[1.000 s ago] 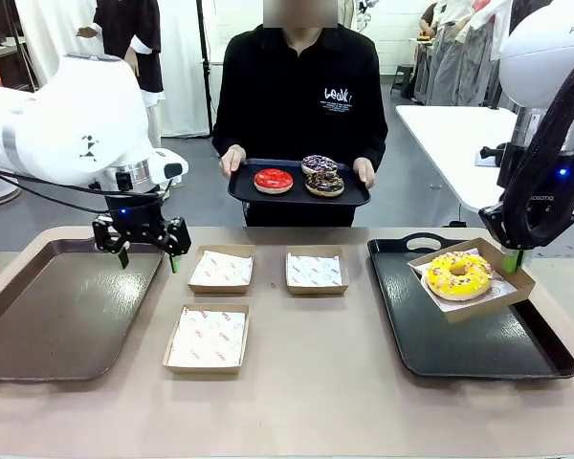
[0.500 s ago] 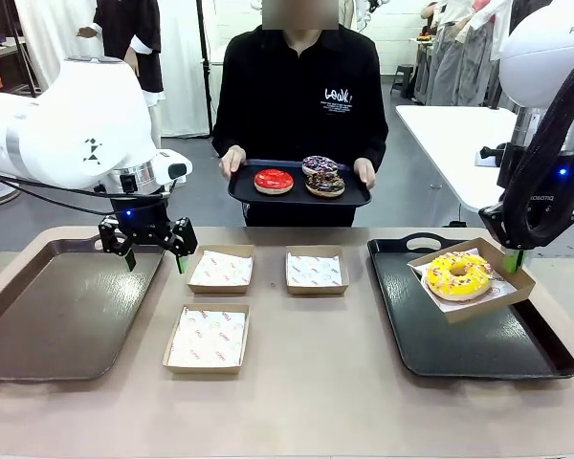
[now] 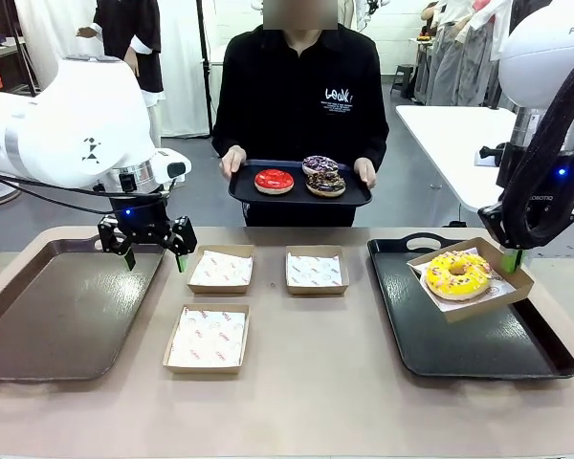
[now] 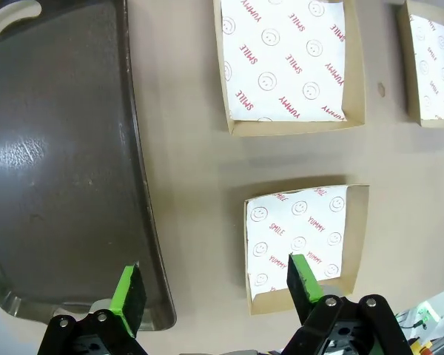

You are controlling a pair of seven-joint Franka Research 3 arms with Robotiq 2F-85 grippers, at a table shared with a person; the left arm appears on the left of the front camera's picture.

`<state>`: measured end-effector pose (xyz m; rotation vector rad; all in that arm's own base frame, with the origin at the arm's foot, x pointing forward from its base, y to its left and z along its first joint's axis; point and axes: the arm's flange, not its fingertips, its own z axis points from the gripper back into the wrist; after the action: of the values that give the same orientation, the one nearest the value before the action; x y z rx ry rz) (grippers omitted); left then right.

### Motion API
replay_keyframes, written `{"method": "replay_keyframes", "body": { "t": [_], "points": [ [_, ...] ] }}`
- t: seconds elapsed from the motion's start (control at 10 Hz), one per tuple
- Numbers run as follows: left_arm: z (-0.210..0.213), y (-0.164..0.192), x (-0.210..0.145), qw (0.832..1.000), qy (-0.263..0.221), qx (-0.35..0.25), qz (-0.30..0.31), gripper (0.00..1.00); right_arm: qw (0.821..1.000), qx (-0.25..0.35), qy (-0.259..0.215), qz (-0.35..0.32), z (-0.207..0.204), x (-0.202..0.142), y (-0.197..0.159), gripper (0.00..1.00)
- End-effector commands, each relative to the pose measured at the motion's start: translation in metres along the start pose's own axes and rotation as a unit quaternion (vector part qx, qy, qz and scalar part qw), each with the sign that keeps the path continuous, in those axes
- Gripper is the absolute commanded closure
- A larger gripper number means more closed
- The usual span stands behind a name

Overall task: Individually package the donuts and arrange them on the tray.
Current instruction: Place the picked Paper togo box on the Handle tray while simultaneously picking up another Paper togo box from the table with the other hand.

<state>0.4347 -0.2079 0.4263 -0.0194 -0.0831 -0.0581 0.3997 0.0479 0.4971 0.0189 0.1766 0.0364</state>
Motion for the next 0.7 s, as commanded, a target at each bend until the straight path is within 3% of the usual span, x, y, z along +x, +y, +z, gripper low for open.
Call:
{"method": "replay_keyframes", "body": {
  "t": [0.0, 0.3, 0.6],
  "points": [
    [0.008, -0.014, -0.015, 0.999, -0.022, -0.012, 0.048, 0.0, 0.999, -0.016, -0.033, -0.011, -0.013, -0.005, 0.008, 0.99],
    [0.008, -0.038, -0.046, 0.995, -0.003, -0.028, 0.093, 0.0, 0.997, -0.02, -0.073, -0.02, -0.04, -0.017, -0.002, 0.99],
    [-0.015, -0.052, -0.062, 0.997, 0.007, -0.012, 0.077, 0.0, 0.993, 0.007, -0.111, -0.041, -0.067, -0.011, -0.011, 0.99]
  ]
}}
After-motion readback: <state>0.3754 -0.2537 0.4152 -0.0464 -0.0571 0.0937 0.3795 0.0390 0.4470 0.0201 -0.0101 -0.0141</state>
